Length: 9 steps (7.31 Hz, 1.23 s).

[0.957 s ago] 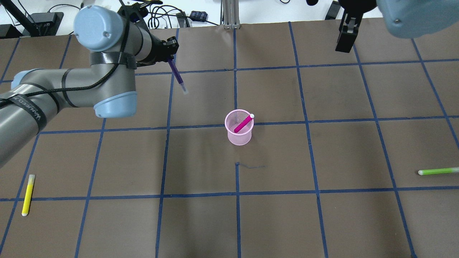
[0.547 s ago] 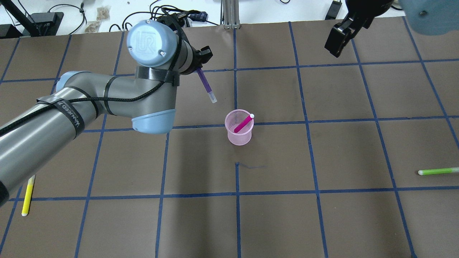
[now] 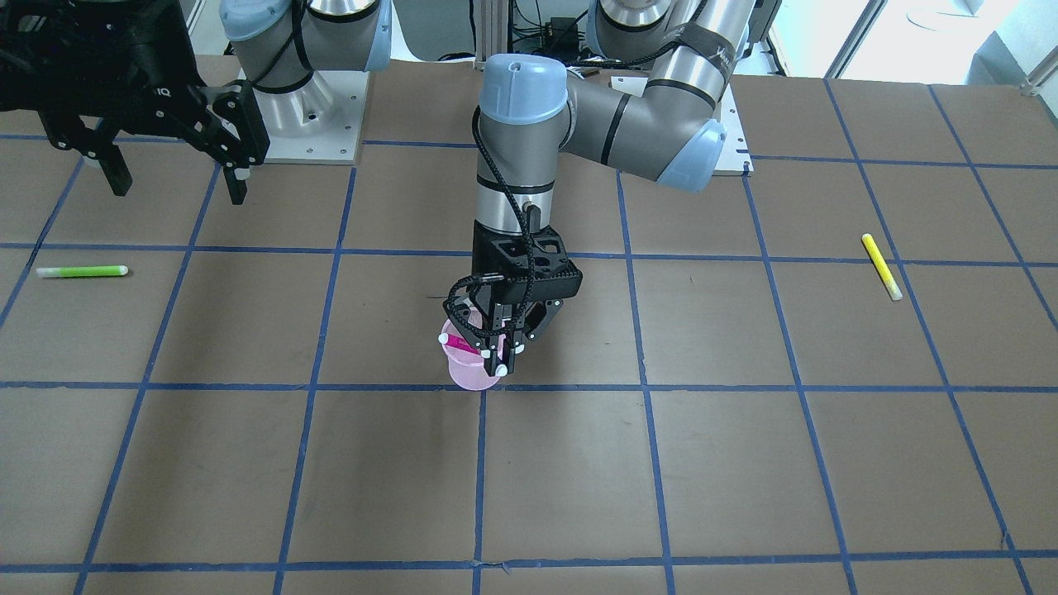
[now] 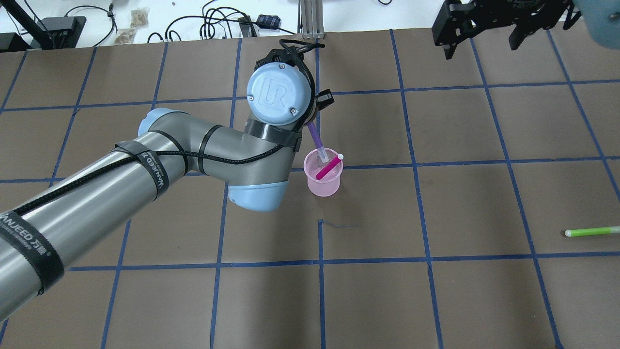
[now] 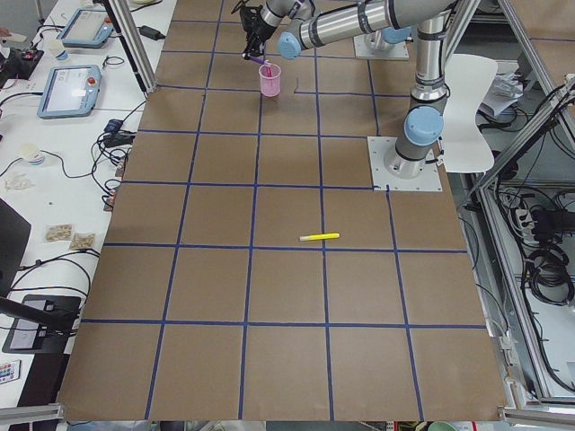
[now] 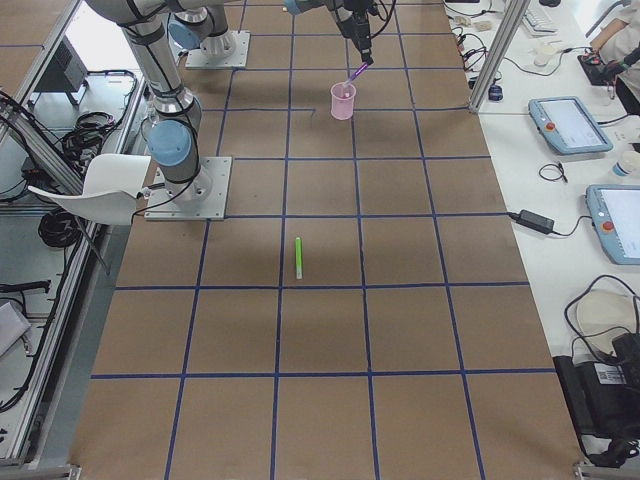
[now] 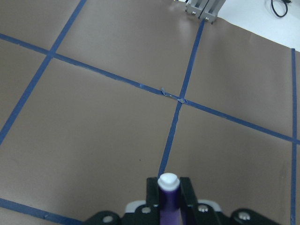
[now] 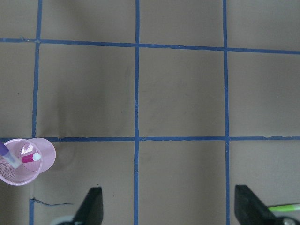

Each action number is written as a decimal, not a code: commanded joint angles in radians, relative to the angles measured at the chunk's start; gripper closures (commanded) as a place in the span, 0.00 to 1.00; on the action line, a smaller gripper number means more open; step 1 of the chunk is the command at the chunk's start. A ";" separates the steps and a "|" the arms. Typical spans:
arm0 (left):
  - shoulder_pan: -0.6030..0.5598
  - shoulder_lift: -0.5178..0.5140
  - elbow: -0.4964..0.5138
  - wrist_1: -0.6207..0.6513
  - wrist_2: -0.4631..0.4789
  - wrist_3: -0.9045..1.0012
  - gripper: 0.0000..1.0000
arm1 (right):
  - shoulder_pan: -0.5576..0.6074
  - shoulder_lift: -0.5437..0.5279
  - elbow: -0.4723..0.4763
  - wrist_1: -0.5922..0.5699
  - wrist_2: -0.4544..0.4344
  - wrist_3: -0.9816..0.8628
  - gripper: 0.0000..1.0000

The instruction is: Insert purple and pink pens into pink cup

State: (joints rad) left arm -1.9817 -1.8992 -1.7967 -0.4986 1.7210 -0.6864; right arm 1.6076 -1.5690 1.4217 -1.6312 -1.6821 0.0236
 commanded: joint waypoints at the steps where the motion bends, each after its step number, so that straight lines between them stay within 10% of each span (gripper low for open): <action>1: -0.014 -0.026 -0.001 -0.001 -0.001 -0.015 1.00 | 0.002 -0.006 0.011 0.005 0.002 0.030 0.00; 7: -0.031 -0.032 -0.049 -0.006 0.002 -0.016 0.95 | 0.000 0.010 0.100 -0.015 0.012 0.030 0.00; 9: -0.031 -0.031 -0.046 -0.002 -0.001 -0.016 0.23 | -0.002 0.021 0.080 -0.001 0.073 0.029 0.00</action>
State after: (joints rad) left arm -2.0119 -1.9312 -1.8422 -0.5038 1.7219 -0.7026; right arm 1.6065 -1.5523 1.5128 -1.6423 -1.6354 0.0536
